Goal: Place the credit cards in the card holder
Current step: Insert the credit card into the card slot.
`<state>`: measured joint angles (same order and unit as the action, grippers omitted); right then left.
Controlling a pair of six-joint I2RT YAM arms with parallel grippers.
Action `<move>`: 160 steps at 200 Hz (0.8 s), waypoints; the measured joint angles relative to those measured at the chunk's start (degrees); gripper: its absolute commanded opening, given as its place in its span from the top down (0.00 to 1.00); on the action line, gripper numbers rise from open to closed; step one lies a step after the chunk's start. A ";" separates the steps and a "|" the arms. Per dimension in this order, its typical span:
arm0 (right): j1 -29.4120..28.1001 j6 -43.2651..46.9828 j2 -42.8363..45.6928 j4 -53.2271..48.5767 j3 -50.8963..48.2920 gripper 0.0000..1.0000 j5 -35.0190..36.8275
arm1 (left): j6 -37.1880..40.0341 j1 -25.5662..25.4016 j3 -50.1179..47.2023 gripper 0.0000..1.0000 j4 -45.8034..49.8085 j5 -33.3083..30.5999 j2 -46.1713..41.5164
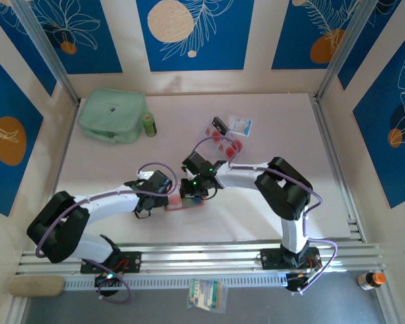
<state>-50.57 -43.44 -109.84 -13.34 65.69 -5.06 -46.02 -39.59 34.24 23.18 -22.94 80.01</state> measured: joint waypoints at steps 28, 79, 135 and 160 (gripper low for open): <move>-0.66 0.02 -1.01 -2.01 1.84 0.98 0.63 | 0.00 0.00 0.00 0.09 0.04 -0.02 -0.07; -0.96 0.63 -1.01 -3.32 2.45 0.98 1.46 | 0.04 0.07 0.00 0.09 0.26 0.00 -0.50; 1.99 1.53 2.10 -1.92 -2.45 0.98 1.33 | 1.18 0.11 0.00 0.09 0.50 -0.02 -1.01; 3.98 1.68 3.67 -1.25 -4.92 0.98 1.01 | 1.53 0.11 0.00 0.09 0.24 0.20 -1.31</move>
<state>-46.59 -41.76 -106.17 -14.59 60.77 -4.05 -44.49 -39.48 34.24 23.42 -22.74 78.70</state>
